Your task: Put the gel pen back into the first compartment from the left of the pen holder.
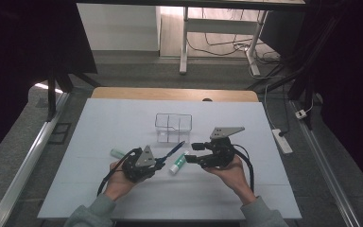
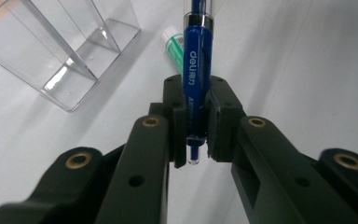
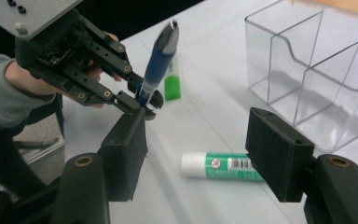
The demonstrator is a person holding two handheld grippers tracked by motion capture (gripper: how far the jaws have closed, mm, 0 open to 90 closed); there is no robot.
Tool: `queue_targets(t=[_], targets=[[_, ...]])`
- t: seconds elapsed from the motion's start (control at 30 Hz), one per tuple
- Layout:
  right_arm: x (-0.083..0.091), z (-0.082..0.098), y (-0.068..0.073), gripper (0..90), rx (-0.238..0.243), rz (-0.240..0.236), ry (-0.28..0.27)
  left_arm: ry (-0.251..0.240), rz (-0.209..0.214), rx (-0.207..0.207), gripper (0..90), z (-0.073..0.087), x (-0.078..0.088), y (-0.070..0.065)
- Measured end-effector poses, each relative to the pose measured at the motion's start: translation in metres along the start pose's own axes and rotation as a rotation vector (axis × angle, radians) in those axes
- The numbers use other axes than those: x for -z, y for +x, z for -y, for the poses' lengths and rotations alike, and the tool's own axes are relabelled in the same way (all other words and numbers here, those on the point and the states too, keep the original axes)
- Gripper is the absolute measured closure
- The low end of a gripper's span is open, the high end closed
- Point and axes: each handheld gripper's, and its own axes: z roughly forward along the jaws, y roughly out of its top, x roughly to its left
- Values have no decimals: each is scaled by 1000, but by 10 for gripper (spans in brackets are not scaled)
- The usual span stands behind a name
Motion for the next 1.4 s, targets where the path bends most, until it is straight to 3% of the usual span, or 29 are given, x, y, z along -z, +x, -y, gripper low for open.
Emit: queue_targets(t=[0.27,0.5,0.73,0.9,1.07,1.17,1.4], targets=[[-5,2,7,376,20,19,-49,-37,16,43,794,0,-1,-1],[-10,3,12,410,36,25,-83,-27,32,39,794,-1,-8,-6],[-16,4,16,524,28,16,-112,-2,54,29,793,-2,-18,-12],[-18,5,17,689,17,14,-130,16,64,11,792,-2,-21,-15],[-18,6,13,758,-27,-51,-131,26,54,20,778,-1,-24,-15],[-18,6,14,796,-37,-85,-142,9,52,47,746,0,-25,-14],[-11,4,15,799,-12,-30,-164,3,26,82,585,1,-17,-12]])
